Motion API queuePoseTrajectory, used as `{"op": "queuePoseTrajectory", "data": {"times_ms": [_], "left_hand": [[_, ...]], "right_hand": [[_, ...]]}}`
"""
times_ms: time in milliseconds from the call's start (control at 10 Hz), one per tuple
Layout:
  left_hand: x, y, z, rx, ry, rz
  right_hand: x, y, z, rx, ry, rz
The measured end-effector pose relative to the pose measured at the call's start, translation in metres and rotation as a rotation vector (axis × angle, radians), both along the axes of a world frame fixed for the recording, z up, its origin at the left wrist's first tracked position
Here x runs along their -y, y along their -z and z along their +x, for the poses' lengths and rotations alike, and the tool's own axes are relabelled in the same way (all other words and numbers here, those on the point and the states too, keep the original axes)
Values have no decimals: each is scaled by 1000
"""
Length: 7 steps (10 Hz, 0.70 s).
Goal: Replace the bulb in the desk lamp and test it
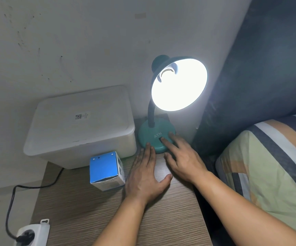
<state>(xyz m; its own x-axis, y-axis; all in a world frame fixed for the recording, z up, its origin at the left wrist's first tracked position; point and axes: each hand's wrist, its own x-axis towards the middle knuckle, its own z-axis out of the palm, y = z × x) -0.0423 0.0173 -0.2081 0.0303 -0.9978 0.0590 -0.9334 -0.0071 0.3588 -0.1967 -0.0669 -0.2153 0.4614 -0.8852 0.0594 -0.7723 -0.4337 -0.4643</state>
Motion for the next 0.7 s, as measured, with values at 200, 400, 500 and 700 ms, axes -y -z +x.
{"op": "queuePoseTrajectory", "data": {"times_ms": [200, 400, 500, 700], "left_hand": [[0, 6, 3, -30, 3, 14], [0, 9, 5, -40, 11, 23], [1, 4, 5, -24, 19, 75], [-8, -13, 5, -80, 47, 128]], "right_hand": [[3, -10, 8, -40, 1, -7], [1, -26, 15, -54, 28, 61], [-5, -30, 13, -37, 18, 135], [-33, -34, 0, 53, 70, 135]]}}
